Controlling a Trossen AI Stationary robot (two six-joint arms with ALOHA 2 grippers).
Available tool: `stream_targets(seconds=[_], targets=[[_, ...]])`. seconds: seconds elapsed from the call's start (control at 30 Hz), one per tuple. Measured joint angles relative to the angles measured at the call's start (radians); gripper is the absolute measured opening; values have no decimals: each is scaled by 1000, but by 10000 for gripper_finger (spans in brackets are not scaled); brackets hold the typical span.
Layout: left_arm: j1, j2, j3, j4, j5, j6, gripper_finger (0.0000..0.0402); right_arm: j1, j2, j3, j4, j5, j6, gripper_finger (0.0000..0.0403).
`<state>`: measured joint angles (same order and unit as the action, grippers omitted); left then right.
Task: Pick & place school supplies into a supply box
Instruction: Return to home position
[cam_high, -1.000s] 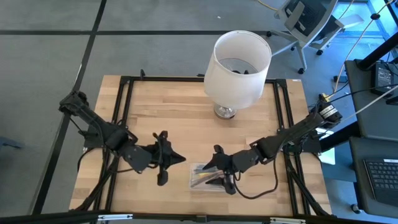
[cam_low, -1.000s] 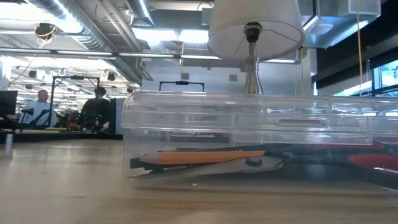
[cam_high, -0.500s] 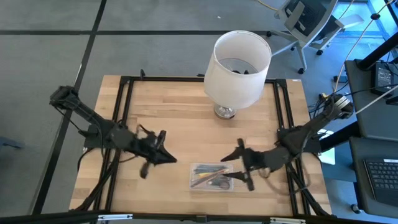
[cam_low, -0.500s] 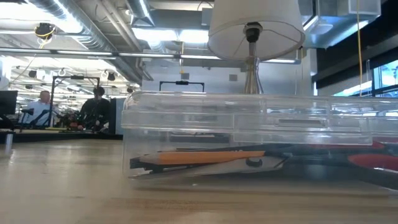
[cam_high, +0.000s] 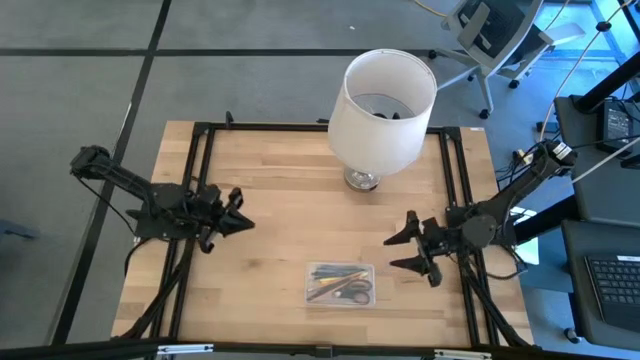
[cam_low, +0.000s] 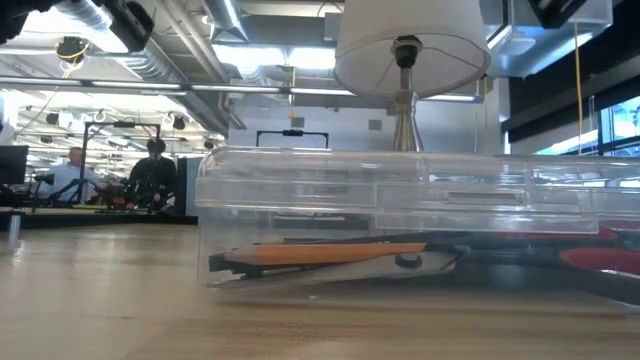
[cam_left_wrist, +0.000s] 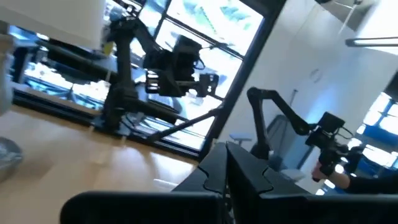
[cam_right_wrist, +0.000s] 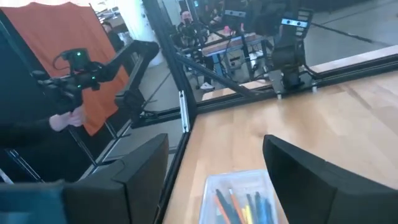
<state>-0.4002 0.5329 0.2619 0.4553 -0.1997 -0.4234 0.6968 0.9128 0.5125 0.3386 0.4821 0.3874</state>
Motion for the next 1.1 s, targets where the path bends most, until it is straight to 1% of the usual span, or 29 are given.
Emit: stream_targets(seconds=[0.13, 0.27, 0.5, 0.67, 0.8, 0.97, 1.1], targets=[[34, -103, -9, -114, 0, 12, 6, 1, -108, -68, -17, 44, -49, 265], [67, -190, -10, -205, 11, 27, 4, -14, -239, -151, -21, 37, -126, 265], [131, -297, -10, -344, 16, 27, 6, -135, -474, -292, -23, -93, -133, 265], [175, -350, -10, -395, 37, 42, 3, -229, -585, -371, -21, -173, -130, 265], [225, -398, -10, -451, 45, 56, 5, -313, -660, -404, -55, -199, -122, 265], [298, -474, -10, -556, 41, 46, 4, -426, -762, -407, -146, -302, -128, 265], [342, -533, -10, -586, 81, 58, 4, -501, -870, -407, -290, -335, -121, 265]])
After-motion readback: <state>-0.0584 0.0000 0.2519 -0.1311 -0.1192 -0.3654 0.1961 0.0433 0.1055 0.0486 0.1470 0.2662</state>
